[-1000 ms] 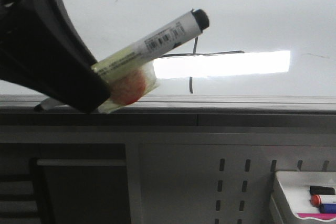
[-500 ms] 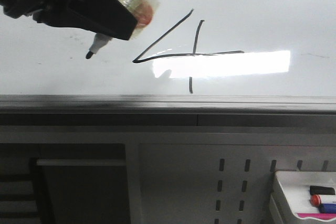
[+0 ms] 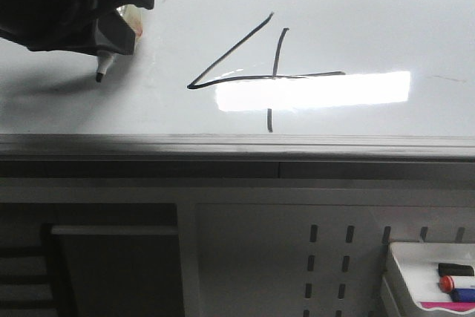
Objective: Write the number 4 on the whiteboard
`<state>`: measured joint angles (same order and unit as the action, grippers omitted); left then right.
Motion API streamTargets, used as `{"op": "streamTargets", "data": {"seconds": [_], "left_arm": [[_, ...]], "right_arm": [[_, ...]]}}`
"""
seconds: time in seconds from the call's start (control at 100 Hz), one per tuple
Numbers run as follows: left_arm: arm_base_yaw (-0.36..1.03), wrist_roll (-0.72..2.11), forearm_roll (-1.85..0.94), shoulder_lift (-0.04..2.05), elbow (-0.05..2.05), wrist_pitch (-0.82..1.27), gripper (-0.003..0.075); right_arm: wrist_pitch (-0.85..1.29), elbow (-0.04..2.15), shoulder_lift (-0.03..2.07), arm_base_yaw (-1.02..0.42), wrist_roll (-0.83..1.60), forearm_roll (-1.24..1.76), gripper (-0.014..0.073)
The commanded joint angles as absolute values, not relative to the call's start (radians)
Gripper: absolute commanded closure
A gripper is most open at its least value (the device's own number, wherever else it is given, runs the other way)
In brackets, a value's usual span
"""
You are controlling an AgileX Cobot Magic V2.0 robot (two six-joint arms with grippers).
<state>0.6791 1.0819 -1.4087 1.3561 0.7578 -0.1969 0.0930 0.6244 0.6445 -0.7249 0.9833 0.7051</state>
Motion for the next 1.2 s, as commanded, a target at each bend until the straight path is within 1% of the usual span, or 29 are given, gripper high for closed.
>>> {"op": "streamTargets", "data": {"seconds": [0.0, 0.23, 0.42, 1.19], "left_arm": [[0.676, 1.074, -1.419, 1.355, 0.814, -0.236, 0.0741], [0.672, 1.074, -1.472, 1.422, 0.869, -0.269, 0.0741], [0.672, 1.074, -1.483, 1.462, 0.873, -0.289, 0.0741], [0.672, 1.074, -1.501, 1.461, 0.873, -0.305, 0.0739]], "right_arm": [[0.009, 0.650, 0.640, -0.720, 0.983, 0.730, 0.0655], [0.009, 0.650, 0.642, -0.720, 0.983, 0.740, 0.0655], [0.009, 0.650, 0.642, -0.720, 0.983, 0.742, 0.0655], [0.013, 0.650, 0.642, -0.720, 0.983, 0.782, 0.0655]]}}
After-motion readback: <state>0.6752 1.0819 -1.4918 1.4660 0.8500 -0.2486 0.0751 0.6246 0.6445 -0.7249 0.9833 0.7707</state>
